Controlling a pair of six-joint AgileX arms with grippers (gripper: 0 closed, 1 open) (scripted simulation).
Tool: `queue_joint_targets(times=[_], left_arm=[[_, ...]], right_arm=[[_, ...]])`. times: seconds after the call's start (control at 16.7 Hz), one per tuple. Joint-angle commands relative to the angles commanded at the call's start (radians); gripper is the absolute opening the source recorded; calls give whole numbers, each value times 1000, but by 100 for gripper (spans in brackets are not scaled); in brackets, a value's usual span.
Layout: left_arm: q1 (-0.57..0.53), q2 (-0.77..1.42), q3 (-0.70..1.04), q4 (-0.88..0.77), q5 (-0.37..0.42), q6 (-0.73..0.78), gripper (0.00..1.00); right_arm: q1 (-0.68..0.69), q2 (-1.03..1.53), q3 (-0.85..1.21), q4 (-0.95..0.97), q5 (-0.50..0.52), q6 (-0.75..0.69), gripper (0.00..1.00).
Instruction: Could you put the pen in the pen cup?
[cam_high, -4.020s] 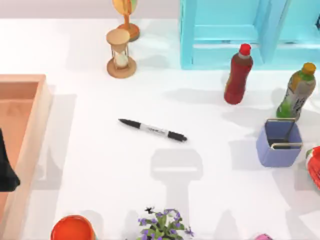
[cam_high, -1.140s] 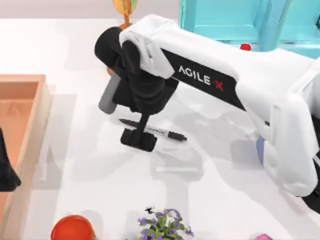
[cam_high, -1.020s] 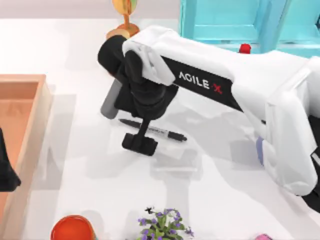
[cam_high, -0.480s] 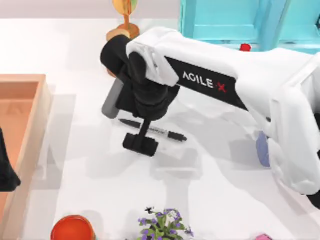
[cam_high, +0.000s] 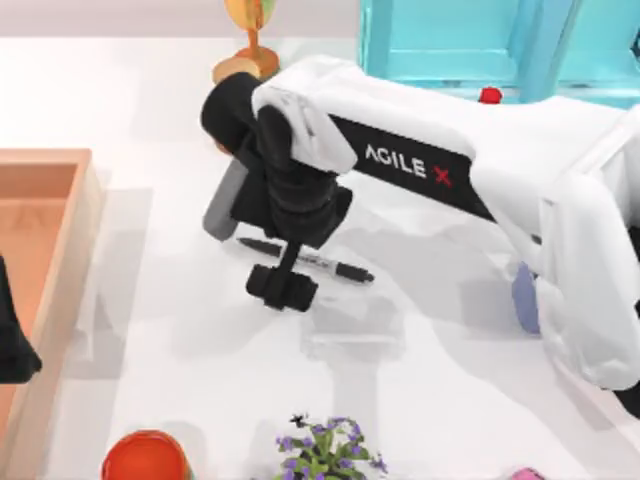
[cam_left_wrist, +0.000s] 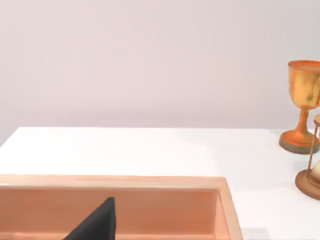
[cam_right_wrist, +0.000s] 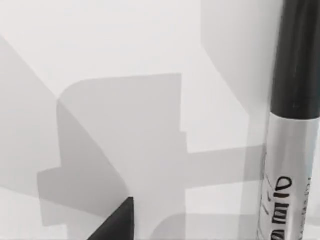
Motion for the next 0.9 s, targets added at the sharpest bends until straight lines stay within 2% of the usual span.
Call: queue_joint_targets(times=[0.18, 0.24, 0.66, 0.72, 0.9], left_arm=[[0, 0, 0, 0, 0, 0, 100], [0, 0, 0, 0, 0, 0, 100], [0, 0, 0, 0, 0, 0, 100], [0, 0, 0, 0, 0, 0, 100], [0, 0, 0, 0, 0, 0, 100]], right_arm=[[0, 0, 0, 0, 0, 0, 2], [0, 0, 0, 0, 0, 0, 0], [0, 0, 0, 0, 0, 0, 0], [18, -77, -13, -38, -55, 41, 0], [42, -116, -30, -65, -52, 64, 0]])
